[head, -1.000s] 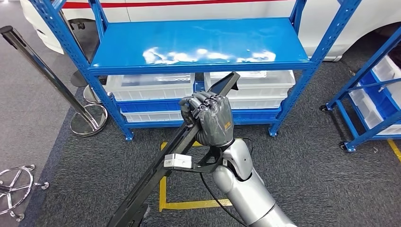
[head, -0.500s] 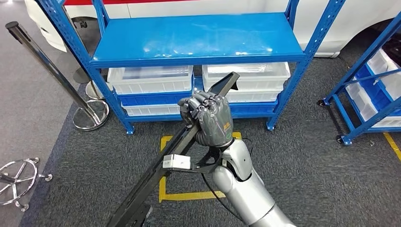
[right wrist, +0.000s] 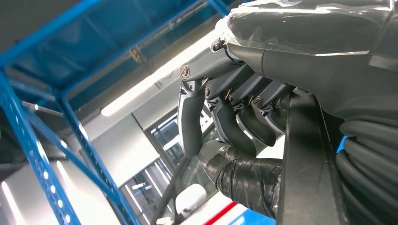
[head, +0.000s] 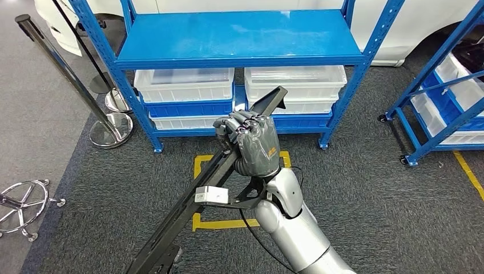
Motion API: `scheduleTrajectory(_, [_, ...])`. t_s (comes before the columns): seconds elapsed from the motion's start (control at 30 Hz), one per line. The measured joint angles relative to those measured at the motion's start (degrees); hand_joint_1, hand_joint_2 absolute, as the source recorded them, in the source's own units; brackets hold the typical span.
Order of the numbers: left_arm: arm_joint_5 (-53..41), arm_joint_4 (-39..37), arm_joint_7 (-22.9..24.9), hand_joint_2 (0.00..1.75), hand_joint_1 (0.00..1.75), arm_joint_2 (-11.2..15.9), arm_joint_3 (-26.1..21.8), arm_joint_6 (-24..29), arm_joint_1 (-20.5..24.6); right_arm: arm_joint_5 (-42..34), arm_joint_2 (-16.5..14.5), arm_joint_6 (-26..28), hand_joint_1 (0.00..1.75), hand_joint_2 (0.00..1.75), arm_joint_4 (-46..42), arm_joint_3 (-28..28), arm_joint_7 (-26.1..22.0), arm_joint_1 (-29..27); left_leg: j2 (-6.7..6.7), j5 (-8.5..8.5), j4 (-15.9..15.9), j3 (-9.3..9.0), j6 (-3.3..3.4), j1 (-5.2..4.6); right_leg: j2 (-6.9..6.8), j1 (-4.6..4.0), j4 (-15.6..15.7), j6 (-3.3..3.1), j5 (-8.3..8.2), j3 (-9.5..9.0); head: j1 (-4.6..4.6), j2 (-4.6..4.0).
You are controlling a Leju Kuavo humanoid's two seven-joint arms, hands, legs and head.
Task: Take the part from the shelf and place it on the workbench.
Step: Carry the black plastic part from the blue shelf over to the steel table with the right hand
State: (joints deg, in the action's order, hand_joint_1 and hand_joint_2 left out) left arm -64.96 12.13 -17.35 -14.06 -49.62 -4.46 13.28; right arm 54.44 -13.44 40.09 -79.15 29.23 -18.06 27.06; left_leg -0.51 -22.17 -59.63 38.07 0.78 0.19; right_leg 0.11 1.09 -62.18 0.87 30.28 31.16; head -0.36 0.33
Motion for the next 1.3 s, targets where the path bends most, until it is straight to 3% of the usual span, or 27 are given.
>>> scheduleTrajectory(0.1, [0.02, 0.0, 0.01, 1.75, 0.0, 0.01, 0.0, 0.0, -0.08, -0.02, -0.13, -0.01, 1.75, 1.75, 0.08, 0.01, 0.03, 0.15, 0.1, 1.28, 0.12, 0.72, -0.98, 0.19, 0.03, -0.31, 1.39, -1.47, -0.6, 0.51, 0.01, 0.0])
scheduleTrajectory(0.13, [0.02, 0.0, 0.02, 1.75, 0.0, 0.01, 0.0, 0.0, -0.17, -0.02, -0.15, -0.01, 1.75, 1.75, 0.17, 0.01, 0.03, 0.2, 0.18, 0.56, -0.26, 1.19, -1.3, 0.32, -0.07, -0.28, 1.52, -2.04, -1.32, 1.11, -0.02, 0.0])
scheduleTrajectory(0.2, [0.02, 0.0, 0.03, 1.75, 0.0, 0.02, 0.0, -0.01, -0.32, -0.02, -0.26, -0.02, 1.75, 1.75, 0.33, 0.01, 0.03, 0.37, 0.3, -4.21, -3.91, 2.58, -1.8, 0.54, -0.28, -0.16, 1.8, -2.98, -2.97, 2.74, -0.03, 0.0])
scheduleTrajectory(0.27, [0.03, 0.0, 0.02, 1.75, 0.0, 0.02, 0.0, -0.02, -0.3, -0.02, -0.39, -0.02, 1.75, 1.75, 0.46, 0.01, 0.04, 0.44, 0.3, -9.94, -10.69, 3.79, -2.13, 0.55, -0.34, -0.3, 1.81, -3.3, -4.56, 4.66, -0.02, 0.0])
scheduleTrajectory(0.3, [0.04, 0.0, 0.02, 1.75, 0.0, 0.02, 0.0, -0.02, -0.26, -0.02, -0.43, -0.02, 1.75, 1.75, 0.56, 0.01, 0.05, 0.44, 0.29, -11.1, -13.76, 3.89, -2.2, 0.55, -0.4, -0.38, 1.79, -3.31, -5.31, 5.64, -0.03, 0.0])
scheduleTrajectory(0.33, [0.04, 0.0, 0.02, 1.75, 0.0, 0.02, 0.0, -0.02, -0.24, -0.02, -0.44, -0.02, 1.75, 1.75, 0.67, 0.01, 0.05, 0.43, 0.3, -10.71, -15.52, 3.28, -2.18, 0.54, -0.45, -0.44, 1.76, -3.29, -6.1, 6.65, -0.03, 0.0])
scheduleTrajectory(0.37, [0.04, 0.0, 0.02, 1.75, 0.0, 0.02, 0.0, -0.02, -0.22, -0.02, -0.44, -0.02, 1.75, 1.75, 0.76, 0.01, 0.05, 0.43, 0.3, -9.29, -15.73, 1.94, -2.09, 0.53, -0.49, -0.48, 1.74, -3.23, -6.88, 7.64, -0.03, 0.0])
scheduleTrajectory(0.43, [0.04, 0.0, 0.03, 1.75, 0.0, 0.04, 0.0, -0.02, -0.04, -0.02, -0.48, -0.02, 1.75, 1.75, 0.86, 0.01, 0.07, 0.51, 0.33, -6.72, -10.65, -3.56, -1.64, 0.47, -0.49, -0.49, 1.71, -3.0, -8.44, 9.33, -0.04, 0.0])
scheduleTrajectory(0.5, [0.06, 0.0, 0.02, 1.75, 0.0, 0.06, 0.01, -0.01, 0.4, 0.01, -0.62, -0.01, 1.75, 1.75, 0.88, 0.0, 0.08, 0.74, 0.38, -8.15, -1.76, -10.07, -1.1, 0.18, -0.49, -0.53, 1.79, -2.49, -9.86, 10.24, -0.03, 0.0])
scheduleTrajectory(0.53, [0.06, 0.0, 0.01, 1.75, 0.0, 0.07, 0.01, 0.0, 0.6, 0.04, -0.7, -0.01, 1.75, 1.75, 0.89, -0.01, 0.08, 0.88, 0.41, -9.17, 1.32, -11.95, -0.85, -0.02, -0.54, -0.48, 2.01, -2.16, -10.58, 10.37, -0.03, 0.0])
scheduleTrajectory(0.57, [0.07, 0.0, 0.01, 1.75, 0.0, 0.07, 0.02, 0.01, 0.73, 0.08, -0.78, 0.0, 1.75, 1.75, 0.91, -0.01, 0.1, 1.01, 0.43, -9.56, 3.0, -12.64, -0.65, -0.23, -0.6, -0.43, 2.35, -1.78, -11.33, 10.41, -0.03, 0.0])
scheduleTrajectory(0.63, [0.07, -0.02, 0.04, 1.75, 0.0, 0.02, 0.02, 0.01, 0.67, 0.11, -0.84, 0.0, 1.75, 1.75, 0.98, -0.03, 0.2, 1.14, 0.26, -8.16, 3.58, -11.91, -0.05, -0.11, -0.53, -0.39, 2.9, -1.03, -11.91, 10.65, -0.01, 0.0])
scheduleTrajectory(0.67, [0.08, -0.03, 0.06, 1.75, 0.0, 0.01, 0.02, 0.01, 0.65, 0.1, -0.83, 0.0, 1.75, 1.75, 1.02, -0.04, 0.25, 1.16, 0.11, -7.25, 3.81, -11.29, 0.34, 0.01, -0.42, -0.41, 2.17, -0.77, -10.45, 11.04, 0.0, 0.0])
scheduleTrajectory(0.7, [0.09, -0.04, 0.08, 1.75, 0.0, -0.02, 0.02, 0.01, 0.63, 0.1, -0.8, 0.0, 1.75, 1.75, 1.05, -0.05, 0.29, 1.16, -0.05, -6.23, 3.99, -10.45, 0.78, 0.11, -0.31, -0.42, 0.3, -0.55, -7.74, 11.63, 0.02, 0.0])
scheduleTrajectory(0.77, [0.1, -0.04, 0.1, 1.75, 0.0, -0.03, 0.02, -0.01, 0.68, 0.09, -0.75, 0.0, 1.75, 1.75, 1.1, -0.07, 0.31, 1.13, -0.19, -4.57, 3.78, -8.28, 1.34, -0.04, -0.23, -0.32, -6.64, -0.33, -1.15, 12.91, 0.02, 0.0])
scheduleTrajectory(0.8, [0.1, -0.04, 0.11, 1.75, 0.0, -0.03, 0.02, -0.01, 0.66, 0.09, -0.72, 0.0, 1.75, 1.75, 1.12, -0.07, 0.32, 1.1, -0.22, -3.8, 3.57, -7.12, 1.42, -0.11, -0.23, -0.3, -10.39, -0.2, 0.39, 13.32, 0.02, 0.0])
scheduleTrajectory(0.83, [0.09, -0.04, 0.11, 1.75, 0.0, -0.03, 0.02, 0.0, 0.64, 0.09, -0.67, 0.0, 1.75, 1.75, 1.15, -0.07, 0.33, 1.06, -0.26, -3.07, 3.28, -5.88, 1.36, -0.13, -0.23, -0.27, -13.26, -0.09, 0.12, 13.28, 0.02, 0.0])
scheduleTrajectory(0.87, [0.09, -0.04, 0.12, 1.75, 0.0, -0.03, 0.02, 0.0, 0.62, 0.09, -0.63, 0.0, 1.75, 1.75, 1.17, -0.08, 0.33, 1.04, -0.3, -2.4, 2.92, -4.62, 1.24, -0.14, -0.24, -0.23, -14.61, -0.03, -1.41, 12.57, 0.01, 0.0])
scheduleTrajectory(0.93, [0.09, -0.04, 0.13, 1.75, 0.0, -0.03, 0.02, 0.0, 0.62, 0.09, -0.59, 0.0, 1.75, 1.75, 1.19, -0.07, 0.34, 1.04, -0.3, -1.29, 1.9, -2.24, 0.87, -0.12, -0.24, -0.11, -11.78, -0.12, -4.16, 8.26, 0.01, 0.0])
scheduleTrajectory(1.0, [0.09, -0.04, 0.1, 1.75, 0.0, -0.03, 0.03, 0.0, 0.62, 0.14, -0.73, 0.0, 1.75, 1.75, 1.14, -0.05, 0.34, 1.12, -0.24, -0.44, 0.88, -0.56, 0.32, -0.24, -0.18, -0.28, -3.44, -0.54, -1.85, 1.86, 0.0, 0.0])
scheduleTrajectory(1.03, [0.09, -0.04, 0.09, 1.75, 0.0, -0.03, 0.03, 0.0, 0.62, 0.17, -0.8, 0.0, 1.75, 1.75, 1.11, -0.05, 0.35, 1.18, -0.21, 0.09, 0.64, -0.04, 0.0, -0.29, -0.13, -0.41, -0.15, -0.8, -0.29, -0.18, -0.01, 0.0])
scheduleTrajectory(1.07, [0.09, -0.04, 0.07, 1.75, 0.0, -0.03, 0.03, 0.0, 0.6, 0.2, -0.87, 0.0, 1.75, 1.75, 1.1, -0.05, 0.36, 1.19, -0.19, 0.69, 0.61, 0.36, -0.34, -0.28, -0.08, -0.66, 1.92, -1.1, 0.62, -1.09, -0.02, 0.0])
scheduleTrajectory(1.1, [0.09, -0.04, 0.06, 1.75, 0.0, -0.03, 0.03, 0.0, 0.53, 0.2, -0.89, 0.0, 1.75, 1.75, 1.13, -0.05, 0.37, 1.16, -0.17, 1.29, 0.74, 0.68, -0.7, -0.19, -0.09, -0.68, 2.45, -1.49, 0.43, -0.89, -0.02, 0.0])
scheduleTrajectory(1.13, [0.09, -0.04, 0.06, 1.75, 0.0, -0.03, 0.03, 0.0, 0.46, 0.2, -0.88, -0.01, 1.75, 1.75, 1.18, -0.05, 0.37, 1.08, -0.13, 1.14, 0.67, 1.05, -1.05, -0.03, -0.17, -0.66, 2.52, -1.9, -0.24, -0.37, -0.03, 0.0])
scheduleTrajectory(1.17, [0.09, -0.04, 0.07, 1.75, 0.0, -0.03, 0.03, 0.0, 0.31, 0.2, -0.89, -0.01, 1.75, 1.75, 1.21, -0.05, 0.37, 0.99, -0.08, -0.11, -0.07, 1.55, -1.43, 0.12, -0.27, -0.61, 2.63, -2.4, -0.95, 0.23, -0.04, 0.0])
scheduleTrajectory(1.27, [0.08, -0.04, 0.11, 1.75, 0.0, -0.03, 0.03, -0.01, 0.01, 0.26, -0.95, -0.02, 1.75, 1.75, 1.27, -0.05, 0.38, 0.93, 0.0, -8.22, -8.16, 3.83, -2.36, 0.45, -0.48, -0.46, 2.71, -3.27, -3.12, 2.58, -0.08, 0.0])
scheduleTrajectory(1.3, [0.07, -0.04, 0.11, 1.75, 0.0, -0.03, 0.03, -0.02, 0.01, 0.3, -0.95, -0.02, 1.75, 1.75, 1.33, -0.05, 0.4, 0.92, 0.0, -9.96, -11.69, 4.35, -2.56, 0.51, -0.51, -0.49, 2.66, -3.29, -3.84, 3.48, -0.08, 0.0])
